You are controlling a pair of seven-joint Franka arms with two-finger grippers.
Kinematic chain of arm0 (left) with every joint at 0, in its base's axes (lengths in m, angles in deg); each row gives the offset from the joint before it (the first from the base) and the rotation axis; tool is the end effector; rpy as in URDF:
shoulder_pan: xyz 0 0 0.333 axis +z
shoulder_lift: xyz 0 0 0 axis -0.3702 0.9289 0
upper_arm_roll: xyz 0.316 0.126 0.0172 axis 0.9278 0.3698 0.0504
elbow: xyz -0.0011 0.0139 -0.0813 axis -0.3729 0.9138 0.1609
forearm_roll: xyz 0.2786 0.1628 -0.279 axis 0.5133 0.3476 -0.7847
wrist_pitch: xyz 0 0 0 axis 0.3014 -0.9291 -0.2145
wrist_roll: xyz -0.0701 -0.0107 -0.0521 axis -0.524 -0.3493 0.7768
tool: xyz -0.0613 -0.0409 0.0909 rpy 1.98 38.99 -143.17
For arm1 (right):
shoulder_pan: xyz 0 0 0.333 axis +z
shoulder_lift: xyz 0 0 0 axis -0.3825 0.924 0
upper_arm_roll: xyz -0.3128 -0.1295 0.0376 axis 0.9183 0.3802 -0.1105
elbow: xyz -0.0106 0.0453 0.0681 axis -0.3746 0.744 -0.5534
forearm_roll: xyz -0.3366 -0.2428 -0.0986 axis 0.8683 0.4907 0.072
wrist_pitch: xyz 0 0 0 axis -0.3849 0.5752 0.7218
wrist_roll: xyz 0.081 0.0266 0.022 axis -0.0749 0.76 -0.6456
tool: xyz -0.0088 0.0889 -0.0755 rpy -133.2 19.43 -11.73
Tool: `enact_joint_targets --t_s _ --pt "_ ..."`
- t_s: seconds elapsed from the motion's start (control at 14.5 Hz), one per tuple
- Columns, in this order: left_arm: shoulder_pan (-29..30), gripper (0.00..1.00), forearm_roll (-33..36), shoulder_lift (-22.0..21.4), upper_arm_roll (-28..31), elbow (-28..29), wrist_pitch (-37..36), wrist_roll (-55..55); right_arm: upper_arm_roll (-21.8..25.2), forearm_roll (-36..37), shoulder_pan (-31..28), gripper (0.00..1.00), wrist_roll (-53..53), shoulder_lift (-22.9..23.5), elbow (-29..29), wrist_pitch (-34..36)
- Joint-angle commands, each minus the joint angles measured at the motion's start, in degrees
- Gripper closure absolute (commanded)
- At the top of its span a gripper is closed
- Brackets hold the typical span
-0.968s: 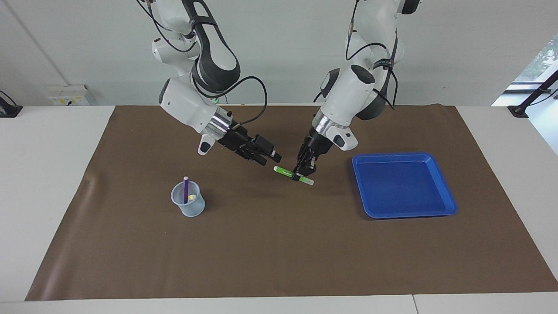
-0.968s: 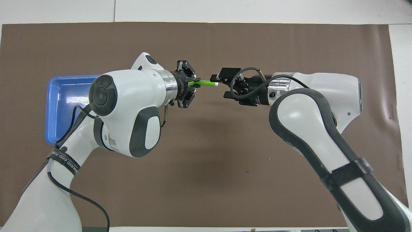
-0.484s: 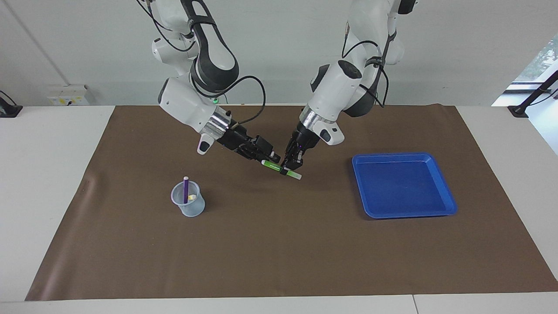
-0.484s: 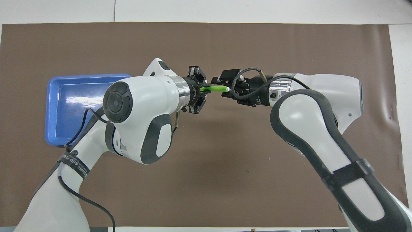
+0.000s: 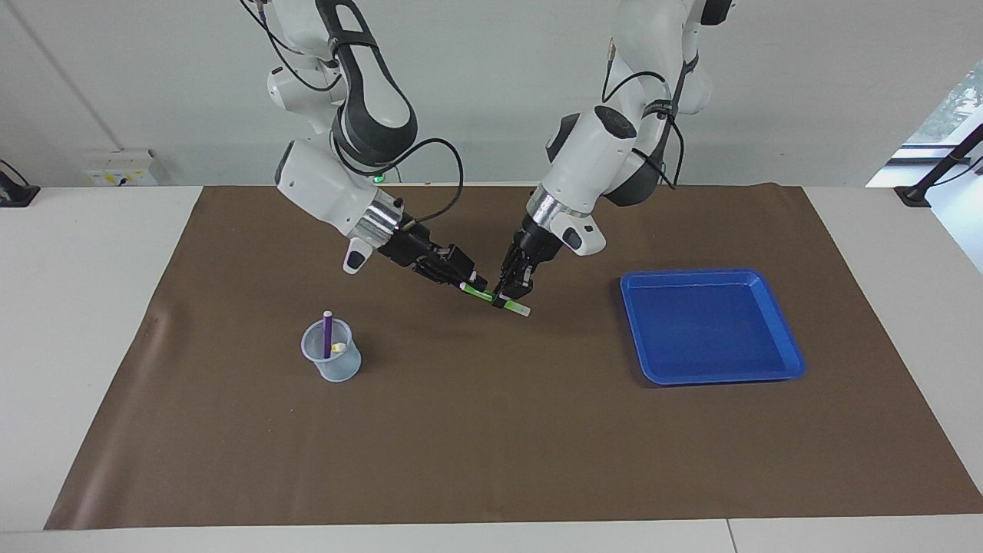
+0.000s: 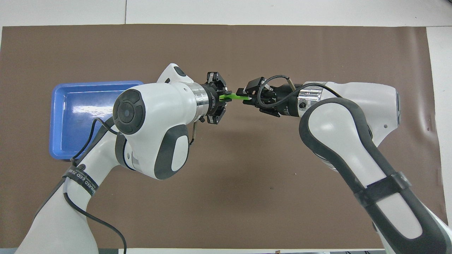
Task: Transfer and insert pens with both arms
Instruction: 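Grasp the green pen with the right gripper and open the left gripper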
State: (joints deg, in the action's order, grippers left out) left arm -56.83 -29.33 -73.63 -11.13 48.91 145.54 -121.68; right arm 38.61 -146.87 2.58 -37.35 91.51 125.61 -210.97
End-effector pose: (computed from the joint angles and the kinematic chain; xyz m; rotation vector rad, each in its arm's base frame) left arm 0.5628 -0.4172 0.4598 1.9761 1.6396 -0.1558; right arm 0.6042 0.2424 0.4348 -2.1419 0.6144 -0.0171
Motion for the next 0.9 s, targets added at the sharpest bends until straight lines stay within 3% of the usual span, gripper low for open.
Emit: enact_joint_targets --t_s 0.0,0.35,0.41,0.48,0.69,0.83 --pt "-2.07 1.00 -1.10 0.31 0.45 -0.25 -0.59 -0.17 -0.65 -1.83 -0.28 1.00 -1.47 -1.43 0.70 -0.81" --pt "-2.43 1.00 -1.10 0.23 0.54 -0.25 -0.67 0.44 -0.65 -1.83 -0.45 1.00 -1.39 -1.43 0.70 -0.28" --pt "-2.43 0.85 -1.01 0.23 0.54 -0.16 -0.85 0.62 -0.65 -1.83 -0.54 1.00 -1.39 -1.43 0.61 -0.20" --pt "-2.43 0.02 -0.40 0.23 0.63 -0.16 -0.85 0.62 -0.65 -1.83 -0.54 1.00 -1.30 -1.43 0.61 -0.02" --pt "-1.82 0.00 -0.30 -0.12 0.72 0.54 -2.51 5.95 -0.04 0.44 -2.02 1.00 -1.91 -0.91 -1.31 4.34" --pt "-0.33 0.00 -0.39 -0.74 0.81 1.68 -4.97 12.54 -0.21 12.34 -7.63 1.00 -1.91 0.67 -7.18 13.20"
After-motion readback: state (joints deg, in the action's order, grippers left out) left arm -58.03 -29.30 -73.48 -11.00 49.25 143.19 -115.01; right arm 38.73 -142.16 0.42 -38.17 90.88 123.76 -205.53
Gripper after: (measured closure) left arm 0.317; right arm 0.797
